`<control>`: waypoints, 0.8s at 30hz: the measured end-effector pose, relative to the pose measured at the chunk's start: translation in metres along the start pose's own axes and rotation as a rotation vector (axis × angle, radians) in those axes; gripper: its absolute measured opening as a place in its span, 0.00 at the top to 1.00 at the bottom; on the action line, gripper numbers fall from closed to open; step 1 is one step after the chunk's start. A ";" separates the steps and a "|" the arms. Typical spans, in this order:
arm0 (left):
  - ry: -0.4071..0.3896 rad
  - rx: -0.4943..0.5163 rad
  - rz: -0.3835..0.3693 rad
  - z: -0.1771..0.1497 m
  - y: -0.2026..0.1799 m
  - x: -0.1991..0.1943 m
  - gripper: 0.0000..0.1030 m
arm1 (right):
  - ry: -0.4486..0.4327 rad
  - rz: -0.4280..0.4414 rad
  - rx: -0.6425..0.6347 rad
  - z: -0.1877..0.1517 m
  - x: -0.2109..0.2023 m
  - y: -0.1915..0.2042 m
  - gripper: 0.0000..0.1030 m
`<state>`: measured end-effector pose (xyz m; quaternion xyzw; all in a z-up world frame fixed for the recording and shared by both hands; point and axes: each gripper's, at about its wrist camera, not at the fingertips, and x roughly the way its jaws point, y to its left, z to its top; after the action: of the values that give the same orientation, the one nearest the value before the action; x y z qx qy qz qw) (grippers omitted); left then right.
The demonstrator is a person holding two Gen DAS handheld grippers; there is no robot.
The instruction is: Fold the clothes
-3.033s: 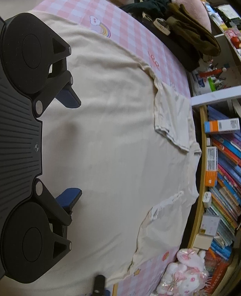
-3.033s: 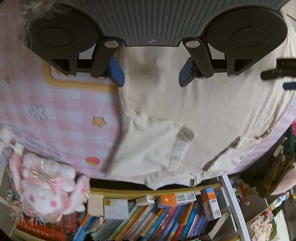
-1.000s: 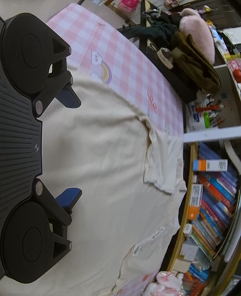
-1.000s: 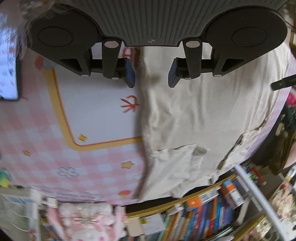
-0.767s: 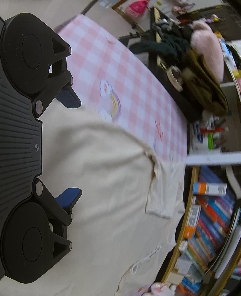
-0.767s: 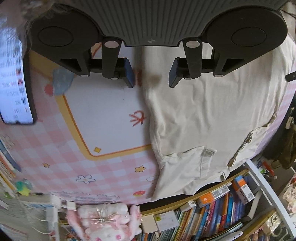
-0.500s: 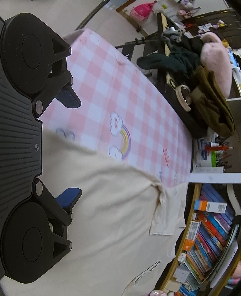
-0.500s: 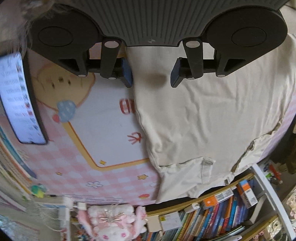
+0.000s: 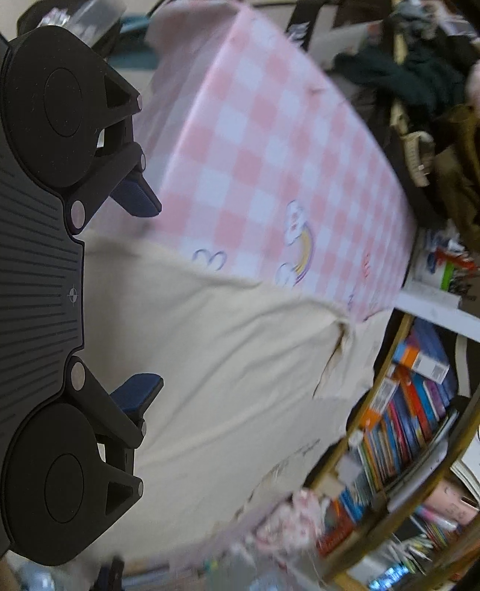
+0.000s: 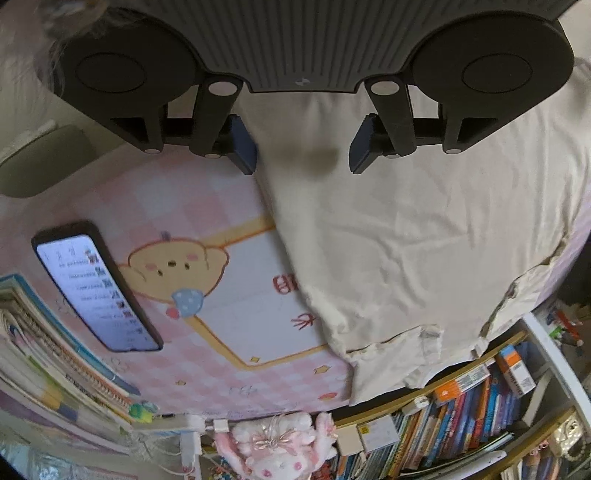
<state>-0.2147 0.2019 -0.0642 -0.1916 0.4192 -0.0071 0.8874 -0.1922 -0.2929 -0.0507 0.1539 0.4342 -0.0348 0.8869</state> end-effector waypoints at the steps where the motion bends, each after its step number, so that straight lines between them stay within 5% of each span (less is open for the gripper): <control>1: 0.010 -0.005 -0.016 -0.001 0.004 0.000 0.18 | 0.004 0.006 -0.002 -0.001 -0.001 -0.001 0.47; 10: 0.035 0.038 0.056 0.008 0.011 0.006 0.51 | 0.031 -0.031 0.050 0.004 -0.002 -0.017 0.47; 17: 0.048 0.169 0.133 0.015 -0.008 0.020 0.75 | 0.015 -0.068 -0.018 0.005 0.002 -0.009 0.66; 19: 0.050 0.229 0.168 0.014 -0.016 0.023 0.96 | 0.009 -0.096 -0.097 0.004 0.006 0.000 0.77; 22: 0.035 0.269 0.184 0.012 -0.026 0.021 1.00 | 0.004 -0.109 -0.199 0.001 0.010 0.014 0.96; 24: -0.002 0.278 0.157 0.012 -0.034 0.012 1.00 | -0.011 -0.060 -0.186 0.001 0.005 0.015 0.96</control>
<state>-0.1934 0.1722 -0.0544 -0.0337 0.4271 0.0043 0.9036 -0.1852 -0.2785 -0.0503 0.0577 0.4350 -0.0219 0.8983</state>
